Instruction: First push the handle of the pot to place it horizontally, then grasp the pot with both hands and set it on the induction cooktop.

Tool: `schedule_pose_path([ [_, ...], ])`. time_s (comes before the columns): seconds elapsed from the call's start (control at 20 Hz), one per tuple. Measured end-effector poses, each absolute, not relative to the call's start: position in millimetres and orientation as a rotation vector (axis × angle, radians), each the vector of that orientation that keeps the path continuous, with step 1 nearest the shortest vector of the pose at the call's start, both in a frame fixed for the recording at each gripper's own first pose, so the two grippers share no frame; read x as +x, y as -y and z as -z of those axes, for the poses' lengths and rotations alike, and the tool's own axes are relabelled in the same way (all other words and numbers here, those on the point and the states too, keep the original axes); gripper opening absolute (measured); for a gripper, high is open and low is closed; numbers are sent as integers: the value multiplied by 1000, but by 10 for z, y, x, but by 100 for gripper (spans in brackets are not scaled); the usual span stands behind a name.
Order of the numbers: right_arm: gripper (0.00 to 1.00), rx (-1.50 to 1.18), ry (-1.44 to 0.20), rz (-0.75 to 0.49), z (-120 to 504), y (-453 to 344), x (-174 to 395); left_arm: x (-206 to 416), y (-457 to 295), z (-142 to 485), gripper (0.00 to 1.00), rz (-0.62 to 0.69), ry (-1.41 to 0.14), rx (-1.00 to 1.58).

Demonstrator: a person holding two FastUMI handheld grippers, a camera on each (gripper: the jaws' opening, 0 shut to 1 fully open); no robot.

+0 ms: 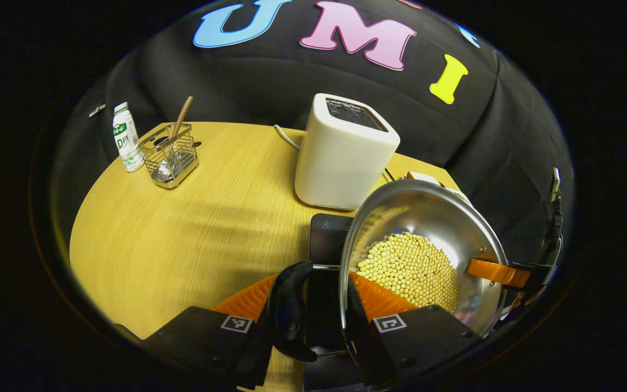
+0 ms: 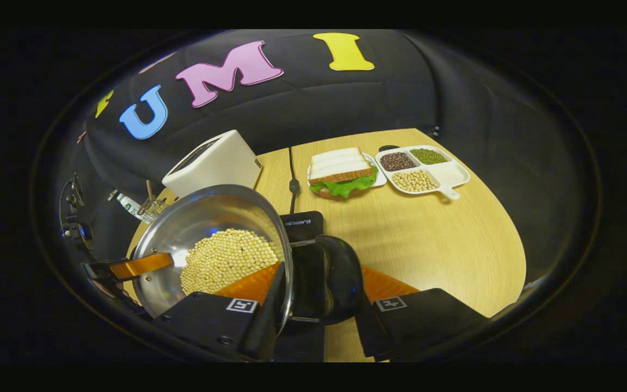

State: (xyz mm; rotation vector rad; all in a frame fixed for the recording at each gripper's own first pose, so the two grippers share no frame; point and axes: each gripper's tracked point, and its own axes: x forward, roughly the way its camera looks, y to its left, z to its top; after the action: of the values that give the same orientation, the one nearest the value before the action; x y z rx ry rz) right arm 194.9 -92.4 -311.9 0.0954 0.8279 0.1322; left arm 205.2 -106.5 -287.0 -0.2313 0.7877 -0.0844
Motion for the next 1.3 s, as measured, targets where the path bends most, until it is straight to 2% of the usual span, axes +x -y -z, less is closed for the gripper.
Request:
schedule_pose_path([
  [0.05,70,96,-830,-123,3121,960,1946,2038,1050,2889,69,69,-803,-204],
  [0.1,75,101,-832,-118,3110,984,1940,2029,1001,2860,74,47,-795,-164],
  [0.15,82,97,-830,-111,3114,1014,1930,2048,957,2821,88,26,-773,-123],
  [0.2,78,89,-816,-101,3058,1061,1921,2064,925,2742,96,10,-750,-99],
  [0.25,89,79,-795,-95,3005,1095,1919,2048,914,2646,98,-3,-729,-82],
  [0.3,94,68,-773,-89,2939,1120,1904,2041,911,2560,97,-6,-708,-76],
  [0.35,93,59,-751,-85,2849,1132,1879,2023,923,2460,96,-7,-684,-76],
  [0.4,99,48,-725,-79,2754,1142,1848,2006,913,2319,96,-12,-652,-77],
  [0.6,99,-7,-580,-41,2246,1180,1707,1868,706,1601,96,-66,-473,-42],
  [0.85,99,-14,-391,-47,1408,978,1385,1480,539,775,96,-52,-279,70],
  [1.0,99,-66,-254,-29,920,914,1129,1189,651,343,96,2,-171,45],
  [1.3,98,-65,-49,4,385,795,371,437,576,4,95,19,-37,52],
])
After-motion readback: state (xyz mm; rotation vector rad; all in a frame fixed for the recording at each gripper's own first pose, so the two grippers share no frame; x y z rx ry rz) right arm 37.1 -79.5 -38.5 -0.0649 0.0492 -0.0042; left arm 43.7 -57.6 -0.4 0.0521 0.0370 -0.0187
